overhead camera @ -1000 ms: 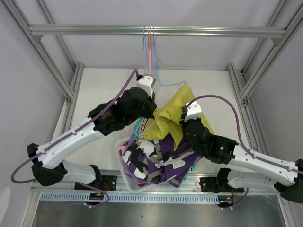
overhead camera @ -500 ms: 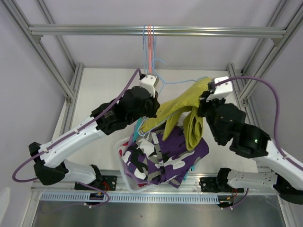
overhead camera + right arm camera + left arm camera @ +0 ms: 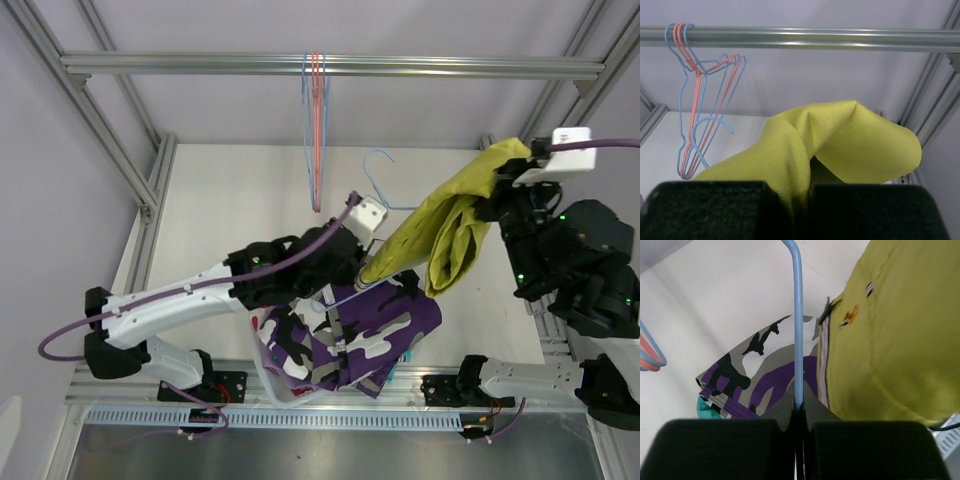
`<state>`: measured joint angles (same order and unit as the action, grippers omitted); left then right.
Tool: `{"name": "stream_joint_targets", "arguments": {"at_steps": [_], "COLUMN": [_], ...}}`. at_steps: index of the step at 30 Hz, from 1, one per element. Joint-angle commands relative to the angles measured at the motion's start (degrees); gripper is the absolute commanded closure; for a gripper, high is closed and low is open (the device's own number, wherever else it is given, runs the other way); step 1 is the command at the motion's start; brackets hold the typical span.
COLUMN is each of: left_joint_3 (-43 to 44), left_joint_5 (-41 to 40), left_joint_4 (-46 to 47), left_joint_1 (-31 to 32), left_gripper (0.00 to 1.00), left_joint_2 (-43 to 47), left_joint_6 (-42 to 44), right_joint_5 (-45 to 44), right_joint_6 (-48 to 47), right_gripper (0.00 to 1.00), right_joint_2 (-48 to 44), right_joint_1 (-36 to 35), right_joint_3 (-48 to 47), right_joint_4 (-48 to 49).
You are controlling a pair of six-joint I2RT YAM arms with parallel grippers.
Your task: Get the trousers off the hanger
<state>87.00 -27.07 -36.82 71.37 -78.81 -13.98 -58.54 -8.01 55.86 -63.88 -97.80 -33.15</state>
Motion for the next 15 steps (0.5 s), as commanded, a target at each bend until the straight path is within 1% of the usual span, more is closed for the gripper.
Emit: {"name": "stream_joint_targets", "arguments": {"at_steps": [1,2,3,5,7,11,13,15], "left_joint_3": [0.72,0.45,0.45,0.1,-0.43,-1.92,-2.89,-5.87], "left_joint_5": [-5.09,-6.14,-10.07,-13.08,-15.37,-16.78,-18.89,-21.44], "left_joint_4": [1.39,1.66,1.75,2.45,3.15,5.35,7.79,10.87], "left_joint_1": [4.81,5.87,6.75,8.86,9.66,10.01,10.62,12.03], "left_gripper": [1.0,1.0,1.0,1.0,0.99,1.0,1.0,1.0], "left_joint_2": [-2.83,-3.37,-4.07,-5.47,-6.1,-6.62,-7.06,-7.41], "left_joint_6": [7.01,7.9,8.7,11.16,12.13,14.32,18.35,21.35], "right_joint_5": [-2.27,-2.62,-2.98,-3.51,-3.94,-5.18,-5.26,-5.44], "right_joint_6": [-3.06,-3.24,-3.5,-3.68,-3.85,-4.56,-4.47,-4.29], "right_gripper": [1.0,1.0,1.0,1.0,1.0,1.0,1.0,1.0], "right_joint_2": [-2.33,-2.68,-3.55,-4.61,-6.1,-7.43,-7.86,-8.3], "right_joint_1": [0.16,0.16,0.16,0.07,0.07,-0.02,0.07,0.07], "right_joint_3": [-6.6,-7.22,-7.93,-9.77,-11.0,-13.2,-13.73,-13.91], "right_joint_4": [4.06,3.53,2.48,1.51,0.19,-1.92,-3.32,-3.85]}}
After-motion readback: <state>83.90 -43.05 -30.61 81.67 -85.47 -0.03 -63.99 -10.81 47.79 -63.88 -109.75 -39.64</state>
